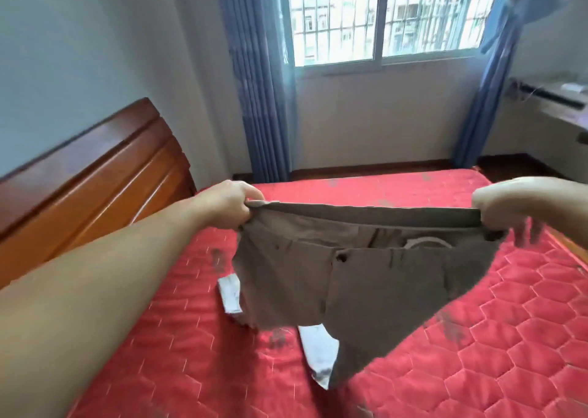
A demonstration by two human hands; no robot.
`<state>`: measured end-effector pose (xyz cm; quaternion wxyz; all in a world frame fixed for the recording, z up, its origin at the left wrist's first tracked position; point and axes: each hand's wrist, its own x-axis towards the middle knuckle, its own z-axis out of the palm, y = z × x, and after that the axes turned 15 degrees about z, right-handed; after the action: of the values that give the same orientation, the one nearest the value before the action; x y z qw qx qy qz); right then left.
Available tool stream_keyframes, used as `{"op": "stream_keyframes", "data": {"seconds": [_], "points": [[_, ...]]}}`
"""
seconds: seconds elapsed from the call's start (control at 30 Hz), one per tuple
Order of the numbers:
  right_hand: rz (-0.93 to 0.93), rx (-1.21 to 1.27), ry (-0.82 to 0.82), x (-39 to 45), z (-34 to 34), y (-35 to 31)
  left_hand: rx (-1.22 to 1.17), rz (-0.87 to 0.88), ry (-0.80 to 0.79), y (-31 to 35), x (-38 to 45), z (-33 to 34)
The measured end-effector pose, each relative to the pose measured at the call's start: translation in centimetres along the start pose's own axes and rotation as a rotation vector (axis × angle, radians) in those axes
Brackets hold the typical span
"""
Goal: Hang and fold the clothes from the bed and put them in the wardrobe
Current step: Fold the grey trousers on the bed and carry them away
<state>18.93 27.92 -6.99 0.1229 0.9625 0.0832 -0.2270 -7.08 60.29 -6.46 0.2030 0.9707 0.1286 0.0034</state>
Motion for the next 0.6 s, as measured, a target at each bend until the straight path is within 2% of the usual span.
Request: {"op": "stream_keyframes", "data": {"seconds": [0.07, 0.17, 0.27, 0.3, 0.33, 0.4, 0.43, 0.47, 0.53, 0.6], "points": [[-0.040, 0.320, 0.038, -0.3, -3.3, 1.5, -0.214, 0.015, 0.142, 2.9, 0.5, -3.7], [-0.186, 0.976, 0.022, -0.7, -7.6, 2.6, -0.662, -0.080, 0.394, 7.3, 1.5, -7.7], [-0.218, 1.526, -0.143, -1.6, -9.0, 1.4, -0.950, -0.100, 0.546, 10.7, 2.9, -9.6], [-0.252, 1.594, -0.179, -1.9, -8.9, 0.9, -1.014, -0.088, 0.575, 11.6, 3.3, -9.9], [-0.308, 1.569, -0.150, -2.1, -8.5, 0.4, -1.060, -0.076, 0.604, 12.1, 3.5, -10.1], [-0.392, 1.401, 0.018, -1.9, -7.9, 0.4, -1.086, -0.091, 0.630, 12.1, 4.1, -10.5], [-0.395, 1.211, 0.178, -1.4, -7.9, 0.9, -1.010, -0.112, 0.615, 11.5, 4.4, -10.6], [-0.362, 0.974, 0.329, -0.9, -8.0, 1.8, -0.829, -0.132, 0.580, 10.4, 4.5, -10.8], [-0.250, 0.613, 0.465, 0.1, -8.9, 3.3, -0.320, -0.144, 0.371, 8.1, 4.5, -11.0], [-0.159, 0.541, 0.454, 0.7, -9.7, 3.7, -0.077, -0.130, 0.074, 6.6, 5.0, -10.3]]}}
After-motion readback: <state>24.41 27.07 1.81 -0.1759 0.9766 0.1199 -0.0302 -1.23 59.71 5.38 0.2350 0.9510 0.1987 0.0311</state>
